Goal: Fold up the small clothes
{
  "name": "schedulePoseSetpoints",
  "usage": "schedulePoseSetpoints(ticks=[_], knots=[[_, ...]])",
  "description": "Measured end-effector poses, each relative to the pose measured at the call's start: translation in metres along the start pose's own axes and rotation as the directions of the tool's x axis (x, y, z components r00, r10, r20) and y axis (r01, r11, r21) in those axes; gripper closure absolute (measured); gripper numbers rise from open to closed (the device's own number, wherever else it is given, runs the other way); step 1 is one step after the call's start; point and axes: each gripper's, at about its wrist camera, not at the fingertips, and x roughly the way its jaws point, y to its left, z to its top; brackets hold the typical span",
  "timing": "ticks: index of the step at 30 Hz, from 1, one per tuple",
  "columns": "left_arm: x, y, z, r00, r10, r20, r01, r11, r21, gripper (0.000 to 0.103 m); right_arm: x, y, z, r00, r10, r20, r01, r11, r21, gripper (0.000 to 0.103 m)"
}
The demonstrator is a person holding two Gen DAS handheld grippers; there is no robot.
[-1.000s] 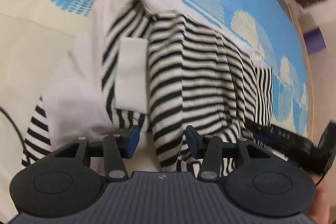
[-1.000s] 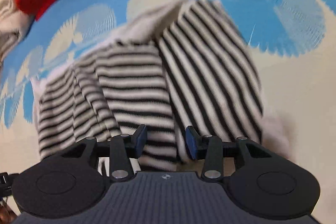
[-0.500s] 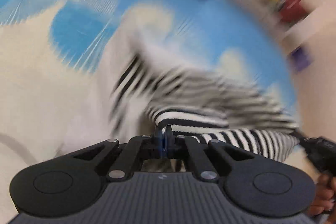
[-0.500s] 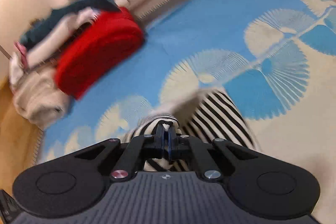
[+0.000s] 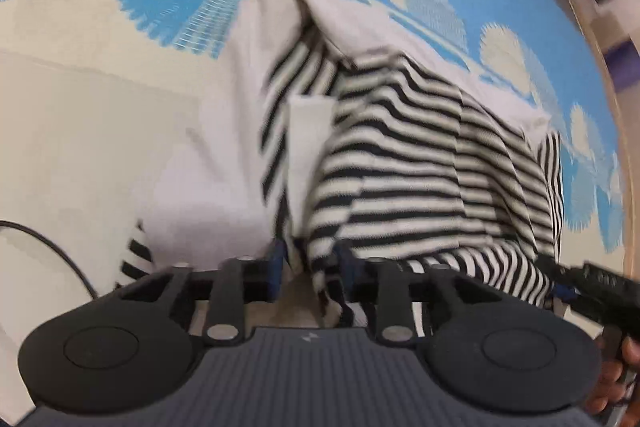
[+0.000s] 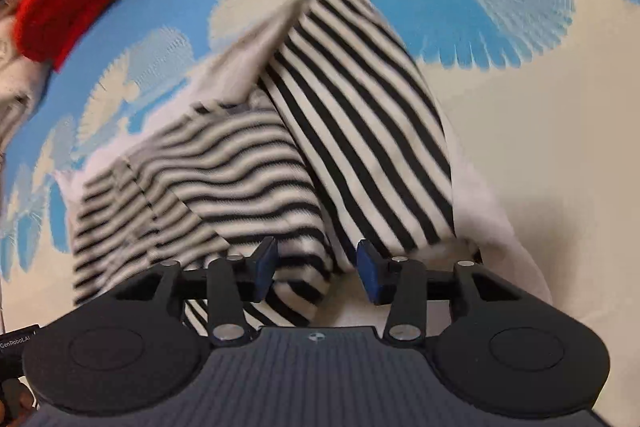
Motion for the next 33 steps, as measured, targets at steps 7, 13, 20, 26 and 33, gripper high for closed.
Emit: schedulePoseSetpoints(ticks=[7,13,20,26,33], knots=[[-0.042,-0.015,0.003,0.976,-0.065,0.21,0.045,0.994,0.099,0.101,-0.059,0.007,0.011,0.965,0.094,0.244,-0.085,0.995,-0.046,0.099],[-0.011,-0.003,-0.004,0.998,0.062,0.024,-0.064,0.996,0.059,0.081,-0.008,-0.019,0.004,1.0,-0.024,0.009,0.023,0.997,0.069,0.085],[-0.043,-0.013,-0.008,0.983,-0.09,0.159,0.072,0.991,0.113,0.073,-0.048,0.005,0.006,0.974,0.111,0.199,-0.099,0.993,-0.072,0.068],[0.009,-0.018,-0.031,0.995,0.094,-0.021,-0.086,0.969,0.234,0.074,0.012,-0.022,-0.001,0.998,-0.044,-0.035,0.043,0.999,-0.019,0.058],[-0.119,-0.01,-0.052,0.966,-0.034,0.256,-0.001,0.991,0.135,0.066,-0.131,-0.029,-0.024,0.96,0.059,0.275,-0.045,0.997,-0.058,0.058]])
